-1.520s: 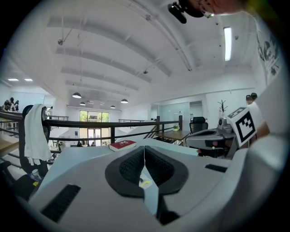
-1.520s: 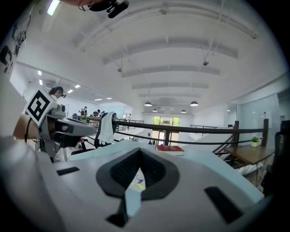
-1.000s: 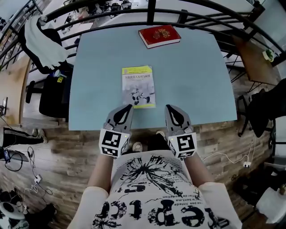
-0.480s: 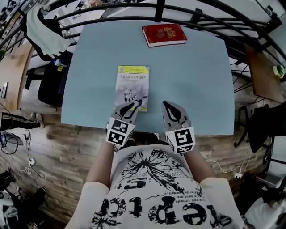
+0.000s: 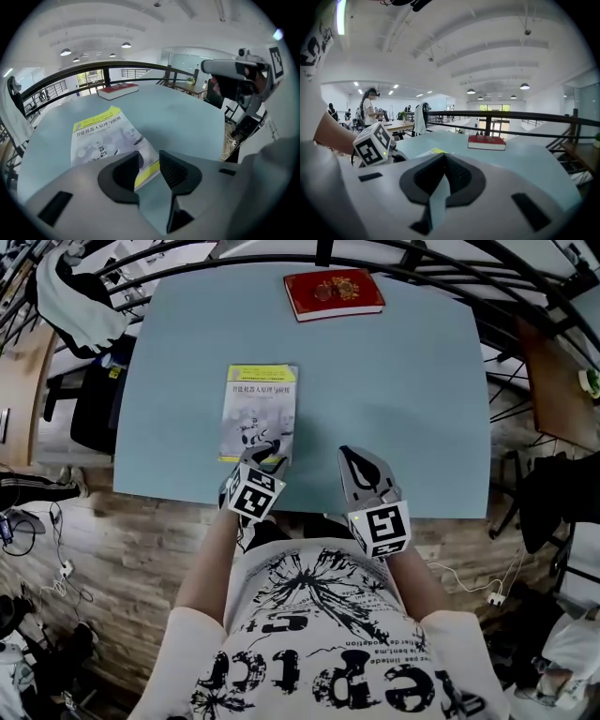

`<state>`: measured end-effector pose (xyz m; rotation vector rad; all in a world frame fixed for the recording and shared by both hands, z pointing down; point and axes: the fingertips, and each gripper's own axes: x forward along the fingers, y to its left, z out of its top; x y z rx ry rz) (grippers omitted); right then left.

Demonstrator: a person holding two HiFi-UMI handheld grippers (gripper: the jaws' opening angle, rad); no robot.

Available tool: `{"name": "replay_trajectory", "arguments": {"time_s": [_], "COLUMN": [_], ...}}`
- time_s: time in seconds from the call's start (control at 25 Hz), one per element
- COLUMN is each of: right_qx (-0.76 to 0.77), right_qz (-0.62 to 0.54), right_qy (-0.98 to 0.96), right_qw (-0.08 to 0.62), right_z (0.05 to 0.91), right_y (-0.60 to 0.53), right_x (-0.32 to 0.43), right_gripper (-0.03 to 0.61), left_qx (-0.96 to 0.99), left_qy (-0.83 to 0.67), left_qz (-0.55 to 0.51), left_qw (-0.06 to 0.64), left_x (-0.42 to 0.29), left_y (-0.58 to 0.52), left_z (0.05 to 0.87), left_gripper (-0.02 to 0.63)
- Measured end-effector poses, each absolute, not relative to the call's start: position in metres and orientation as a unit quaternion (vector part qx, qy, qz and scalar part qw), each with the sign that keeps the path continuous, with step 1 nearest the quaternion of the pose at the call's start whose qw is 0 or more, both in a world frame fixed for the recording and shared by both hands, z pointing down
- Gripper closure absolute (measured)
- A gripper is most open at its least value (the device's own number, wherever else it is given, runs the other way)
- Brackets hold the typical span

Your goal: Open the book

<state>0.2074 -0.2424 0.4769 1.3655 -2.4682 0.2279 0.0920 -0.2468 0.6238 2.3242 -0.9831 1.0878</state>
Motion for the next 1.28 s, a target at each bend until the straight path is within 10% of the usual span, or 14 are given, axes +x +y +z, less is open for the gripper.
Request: {"name": "replay_trajectory", "arguments": {"time_s": [1.28], "right_qx": [0.476], "right_qz": [0.054], "right_qy": [-0.864], "right_qw": [0.154], "right_z": [0.459], "right_y": [-0.237], "right_x": [0.161], "right_gripper": [0.568], "left_qx": [0.847], "left_qy": [-0.351], "left_qz": [0.350], "left_qw": [0.192], "left_x": [0.061], "left_y": [-0.262], "left_z": [0.599], "left_gripper": [0.578]}}
